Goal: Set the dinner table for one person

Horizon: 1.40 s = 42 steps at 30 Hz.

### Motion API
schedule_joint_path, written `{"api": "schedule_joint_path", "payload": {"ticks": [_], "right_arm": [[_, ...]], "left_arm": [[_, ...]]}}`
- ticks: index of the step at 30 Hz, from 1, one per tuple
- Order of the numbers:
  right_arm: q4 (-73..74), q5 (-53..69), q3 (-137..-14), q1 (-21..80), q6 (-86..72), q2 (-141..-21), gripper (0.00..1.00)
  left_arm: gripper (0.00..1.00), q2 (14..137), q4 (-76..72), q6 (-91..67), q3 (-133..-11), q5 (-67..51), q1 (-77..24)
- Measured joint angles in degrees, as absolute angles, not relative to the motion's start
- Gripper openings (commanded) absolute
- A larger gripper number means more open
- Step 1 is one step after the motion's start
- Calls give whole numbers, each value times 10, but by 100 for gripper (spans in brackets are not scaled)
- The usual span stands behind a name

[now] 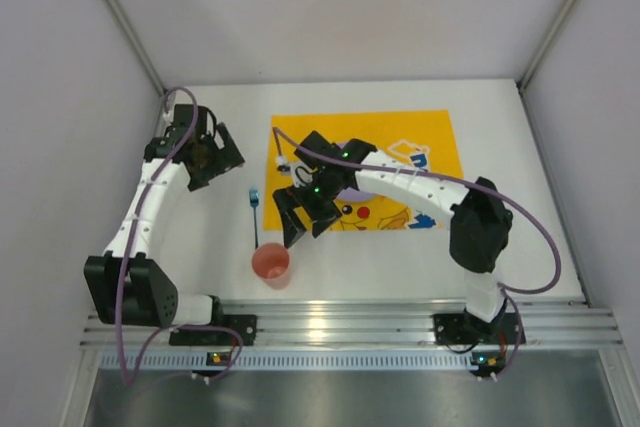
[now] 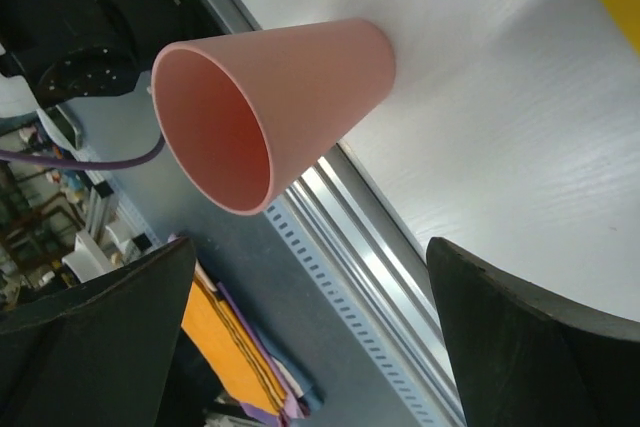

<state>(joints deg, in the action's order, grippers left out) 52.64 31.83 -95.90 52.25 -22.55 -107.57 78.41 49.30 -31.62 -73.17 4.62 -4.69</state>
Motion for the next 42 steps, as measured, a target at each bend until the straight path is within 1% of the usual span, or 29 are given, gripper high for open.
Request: {"api": "schedule_joint_path", "payload": {"ticks": [5,8,9,13,14,15,16,17,20,21,22,23,24,30,34,36,42], "right_arm": [[555,310,-1023,565,-209,-1150,97],[575,285,-1066,588,-195,-1181,90],[581,275,-1074,596,-194,-1187,86],[613,211,-1081,618,-190,-1200,76],[618,193,-1081,622,-190,-1204,71],[624,175,-1081,623,-189,-1207,63],[627,156,-1081,625,-187,-1210,58],[631,136,-1081,625,-185,-1214,43],[635,92,-1080,625,-177,-1218,25],[635,80,-1080,625,-175,-1218,15],[633,72,-1080,625,-173,-1218,11],[633,74,-1080,625,-173,-1218,3],[634,78,-1085,625,-171,-1218,0],[652,49,-1166,617,-163,-1218,0],[675,46,-1241,569,-155,-1211,0],[675,50,-1250,515,-151,-1195,0],[680,32,-1251,255,-159,-1172,0]], "left_arm": [[98,780,493,-316,-708,49,-14],[98,769,494,-315,-687,50,-8],[98,764,493,-314,-681,50,-7],[97,734,497,-313,-655,50,-7],[97,728,497,-313,-651,50,-7],[97,722,498,-313,-649,51,-7],[97,717,498,-313,-646,52,-7],[97,713,498,-313,-645,53,-7],[97,707,498,-313,-643,54,-7],[97,706,498,-313,-643,54,-7],[97,705,498,-313,-643,54,-7],[96,705,498,-313,-643,54,-7],[97,705,498,-313,-643,54,-7],[96,705,498,-313,-643,55,-7],[96,705,498,-313,-643,55,-7],[95,705,498,-313,-643,54,-7],[94,705,498,-313,-643,48,-7]]}}
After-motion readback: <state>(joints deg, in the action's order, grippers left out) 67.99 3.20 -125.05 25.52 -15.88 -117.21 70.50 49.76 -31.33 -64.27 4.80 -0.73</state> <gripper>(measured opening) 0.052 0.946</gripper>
